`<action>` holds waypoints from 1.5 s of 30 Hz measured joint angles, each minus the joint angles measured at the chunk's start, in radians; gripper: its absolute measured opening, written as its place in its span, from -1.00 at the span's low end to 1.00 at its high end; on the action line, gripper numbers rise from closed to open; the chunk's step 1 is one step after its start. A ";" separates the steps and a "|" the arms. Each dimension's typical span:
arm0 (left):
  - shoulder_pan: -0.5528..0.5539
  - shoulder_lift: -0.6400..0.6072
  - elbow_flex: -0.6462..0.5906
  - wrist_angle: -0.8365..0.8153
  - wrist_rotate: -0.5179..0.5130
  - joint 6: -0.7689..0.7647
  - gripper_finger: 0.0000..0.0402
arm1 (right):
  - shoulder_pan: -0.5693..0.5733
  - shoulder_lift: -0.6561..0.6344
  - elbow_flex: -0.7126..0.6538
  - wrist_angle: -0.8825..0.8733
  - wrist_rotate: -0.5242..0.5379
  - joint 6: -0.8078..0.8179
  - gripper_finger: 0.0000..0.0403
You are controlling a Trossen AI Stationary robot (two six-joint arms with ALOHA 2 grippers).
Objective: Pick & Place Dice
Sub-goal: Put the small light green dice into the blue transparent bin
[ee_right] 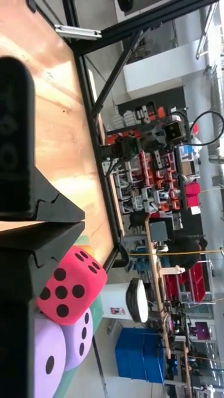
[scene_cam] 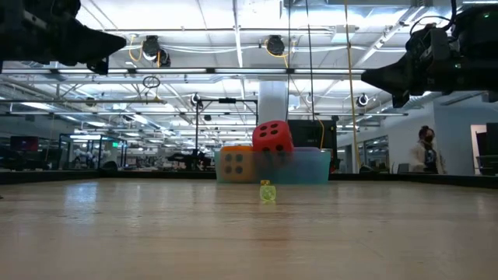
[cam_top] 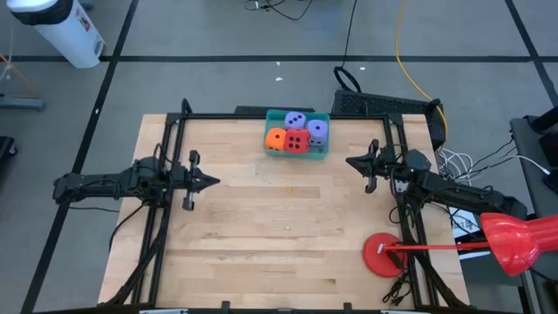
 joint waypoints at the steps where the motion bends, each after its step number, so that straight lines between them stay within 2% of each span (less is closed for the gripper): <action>1: 0.000 0.000 -0.001 -0.003 -0.001 -0.004 -0.99 | 0.000 0.002 0.000 0.000 0.000 -0.002 -1.00; 4: 0.002 0.000 -0.003 -0.017 -0.057 -0.013 -0.98 | 0.000 0.014 0.000 0.001 -0.002 -0.021 -1.00; 7: 0.002 0.002 -0.003 0.039 -0.116 -0.022 -0.99 | 0.017 0.040 0.000 0.020 0.002 -0.044 -1.00; 13: 0.002 0.021 -0.003 0.129 -0.168 -0.062 -0.98 | 0.113 0.110 0.001 0.162 0.029 -0.082 -1.00; 20: 0.002 0.022 -0.003 0.118 -0.185 -0.088 -0.96 | 0.288 0.223 0.059 0.167 0.234 -0.191 -1.00; 27: 0.002 0.022 -0.003 0.113 -0.185 -0.090 -0.86 | 0.481 0.384 0.204 0.095 0.437 -0.247 -0.95; 31: 0.002 0.023 -0.003 0.111 -0.185 -0.092 -0.85 | 0.577 0.507 0.286 0.076 0.499 -0.260 -0.80; 36: 0.002 0.023 -0.003 0.111 -0.185 -0.093 -0.85 | 0.674 0.681 0.375 0.126 0.573 -0.269 -0.46; 39: 0.002 0.023 -0.003 0.110 -0.185 -0.094 -0.85 | 0.728 0.789 0.408 0.191 0.573 -0.310 -0.27; 45: 0.002 0.023 -0.003 0.109 -0.184 -0.095 -0.85 | 0.817 1.001 0.428 0.405 0.552 -0.311 -0.18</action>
